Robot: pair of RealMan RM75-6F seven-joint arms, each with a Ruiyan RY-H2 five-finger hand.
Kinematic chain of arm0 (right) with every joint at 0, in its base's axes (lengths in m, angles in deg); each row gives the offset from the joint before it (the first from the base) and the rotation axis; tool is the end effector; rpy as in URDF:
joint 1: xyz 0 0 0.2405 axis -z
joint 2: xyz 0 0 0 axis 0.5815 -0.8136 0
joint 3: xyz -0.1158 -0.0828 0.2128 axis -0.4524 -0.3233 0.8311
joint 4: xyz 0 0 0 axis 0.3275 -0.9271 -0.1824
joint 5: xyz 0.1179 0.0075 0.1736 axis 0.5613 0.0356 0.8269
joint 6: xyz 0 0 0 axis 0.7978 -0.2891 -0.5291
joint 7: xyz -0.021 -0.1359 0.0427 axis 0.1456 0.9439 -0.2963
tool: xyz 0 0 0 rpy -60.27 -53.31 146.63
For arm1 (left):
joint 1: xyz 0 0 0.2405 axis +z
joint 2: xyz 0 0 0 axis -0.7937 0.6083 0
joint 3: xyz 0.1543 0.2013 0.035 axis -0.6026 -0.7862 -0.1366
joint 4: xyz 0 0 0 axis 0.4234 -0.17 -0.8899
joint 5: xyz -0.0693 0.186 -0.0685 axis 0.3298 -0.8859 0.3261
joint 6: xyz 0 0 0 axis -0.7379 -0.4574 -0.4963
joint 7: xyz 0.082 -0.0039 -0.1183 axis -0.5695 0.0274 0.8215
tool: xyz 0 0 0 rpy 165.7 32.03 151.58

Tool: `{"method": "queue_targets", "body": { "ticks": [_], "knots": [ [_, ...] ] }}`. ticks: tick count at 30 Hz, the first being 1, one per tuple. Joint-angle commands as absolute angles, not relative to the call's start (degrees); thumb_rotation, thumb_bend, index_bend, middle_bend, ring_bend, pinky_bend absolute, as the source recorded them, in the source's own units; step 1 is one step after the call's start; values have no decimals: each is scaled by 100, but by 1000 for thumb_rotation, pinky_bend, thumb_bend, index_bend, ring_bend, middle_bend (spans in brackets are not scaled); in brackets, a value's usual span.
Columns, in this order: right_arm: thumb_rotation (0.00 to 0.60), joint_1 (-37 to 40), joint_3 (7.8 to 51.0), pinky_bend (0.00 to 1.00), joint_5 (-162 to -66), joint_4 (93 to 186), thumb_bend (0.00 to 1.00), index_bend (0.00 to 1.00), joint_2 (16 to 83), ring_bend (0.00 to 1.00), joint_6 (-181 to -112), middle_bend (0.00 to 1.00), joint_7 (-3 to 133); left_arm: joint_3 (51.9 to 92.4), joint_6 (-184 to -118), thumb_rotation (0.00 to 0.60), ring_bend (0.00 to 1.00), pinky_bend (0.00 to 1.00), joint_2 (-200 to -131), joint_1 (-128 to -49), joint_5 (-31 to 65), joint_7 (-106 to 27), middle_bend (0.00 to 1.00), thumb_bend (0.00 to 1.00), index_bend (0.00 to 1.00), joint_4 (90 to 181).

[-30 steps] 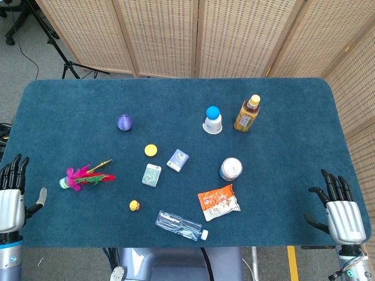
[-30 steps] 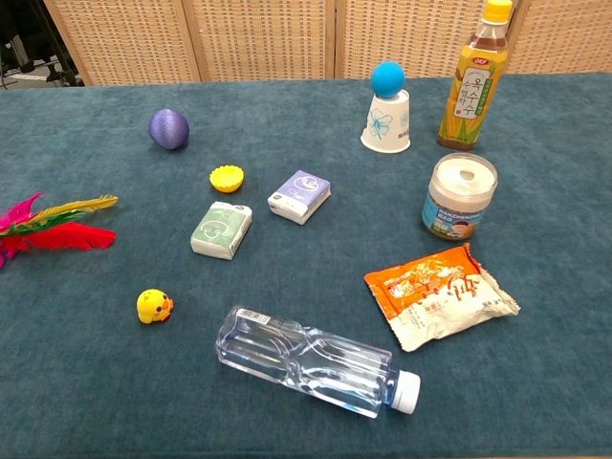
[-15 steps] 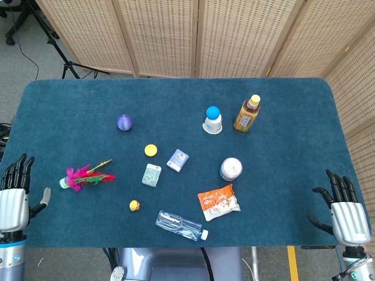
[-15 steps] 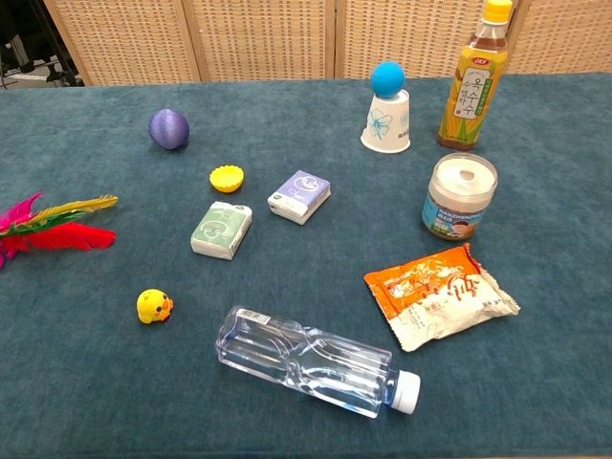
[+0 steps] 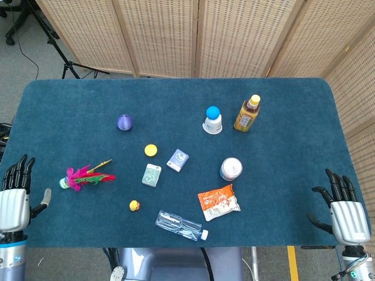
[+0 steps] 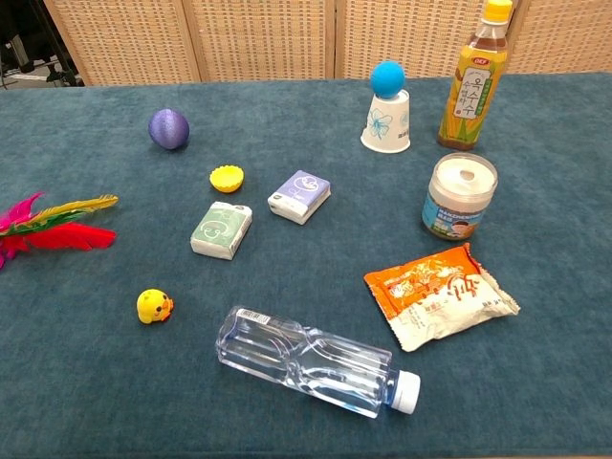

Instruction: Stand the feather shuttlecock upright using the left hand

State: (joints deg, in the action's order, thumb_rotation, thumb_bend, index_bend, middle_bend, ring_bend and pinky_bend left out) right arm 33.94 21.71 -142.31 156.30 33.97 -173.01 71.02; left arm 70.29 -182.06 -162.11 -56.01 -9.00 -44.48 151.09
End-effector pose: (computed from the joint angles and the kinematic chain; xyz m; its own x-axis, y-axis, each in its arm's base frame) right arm -0.3025 -0.1618 0.1477 0.4277 0.0661 0.9015 -0.9016 -0.0405 0.4307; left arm -0.2868 0.1818 0.1110 0.2894 -0.2129 0.9332 0.9560 0.0161 -0.2928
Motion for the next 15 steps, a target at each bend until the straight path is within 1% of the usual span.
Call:
{"method": "queue_targets", "body": {
  "ticks": [1, 6, 15],
  "knots": [
    [600, 3403, 2164, 0, -14260, 15644, 208, 315, 3391, 0, -17325, 0, 7095, 7077, -17876, 600, 73, 111, -16099, -5708, -691, -4479, 0, 367, 0, 15314],
    [600, 3416, 2151, 0, -14336, 15680, 208, 315, 3384, 0, -17387, 0, 7096, 7191, -17280, 600, 73, 111, -15897, -5960, -332, -4662, 0, 368, 0, 15664],
    [600, 3434, 2147, 0, -14385, 15695, 208, 315, 3372, 0, -17442, 0, 7038, 7455, -16439, 600, 73, 111, -15870, -6486, 407, -5485, 0, 369, 1, 16135]
  ]
}}
